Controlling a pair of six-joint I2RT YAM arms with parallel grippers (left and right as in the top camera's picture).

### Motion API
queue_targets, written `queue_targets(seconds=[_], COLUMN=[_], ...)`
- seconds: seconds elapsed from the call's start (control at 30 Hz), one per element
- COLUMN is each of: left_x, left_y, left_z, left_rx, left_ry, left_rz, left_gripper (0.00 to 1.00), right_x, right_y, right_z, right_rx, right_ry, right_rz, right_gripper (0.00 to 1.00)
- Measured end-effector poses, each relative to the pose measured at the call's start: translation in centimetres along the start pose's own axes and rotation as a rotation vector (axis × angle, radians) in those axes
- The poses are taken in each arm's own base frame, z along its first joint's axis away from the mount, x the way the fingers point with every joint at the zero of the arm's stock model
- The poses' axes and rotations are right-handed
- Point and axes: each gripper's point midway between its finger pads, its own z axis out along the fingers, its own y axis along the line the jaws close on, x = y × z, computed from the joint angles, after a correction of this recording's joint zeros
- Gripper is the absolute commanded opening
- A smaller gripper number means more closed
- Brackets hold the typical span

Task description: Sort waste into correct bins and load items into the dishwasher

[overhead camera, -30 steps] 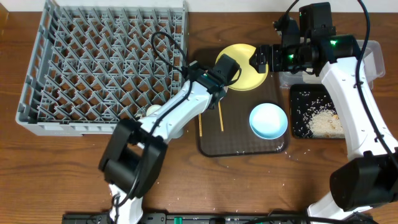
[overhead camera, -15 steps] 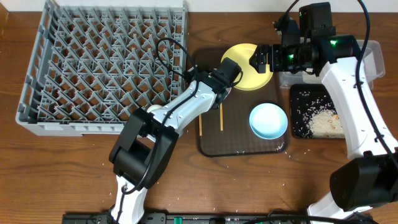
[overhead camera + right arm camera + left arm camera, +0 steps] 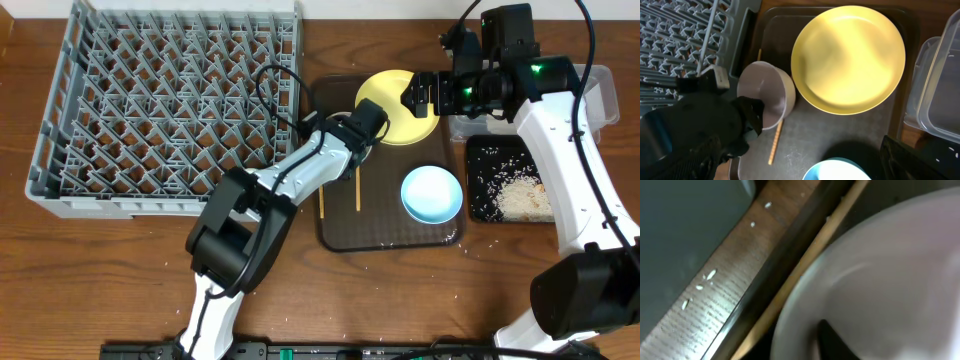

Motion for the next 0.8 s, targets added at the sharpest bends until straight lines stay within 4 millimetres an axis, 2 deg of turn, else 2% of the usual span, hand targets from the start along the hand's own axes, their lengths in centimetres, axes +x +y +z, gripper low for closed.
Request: queue_targets(seconds=[0.33,0.53,0.7,0.8], left_x=[-0.7,-2.9,-6.4,-9.1], left_y=[-0.5,-0.1,-0.5,-0.5], left_z=[-0.3,-1.7,-5.9,-10.4], left_rx=[0.025,0.041,0.115,0.162], left_ry=[-0.01,-0.025,-0.093,-0.197], left_rz=[-0.014,0.104,0.266,0.349], left_gripper=[0.07,0.08,0.08,0.07], right_x=[0.0,0.0,0.0,0.0], right_y=[0.0,0.0,0.0,0.0], right_z=[0.0,0.0,0.0,0.0], right_rx=[0.0,0.0,0.0,0.0], right_ry=[0.0,0.0,0.0,0.0], right_rz=[0.0,0.0,0.0,0.0], right_gripper=[0.99,0.99,0.99,0.99])
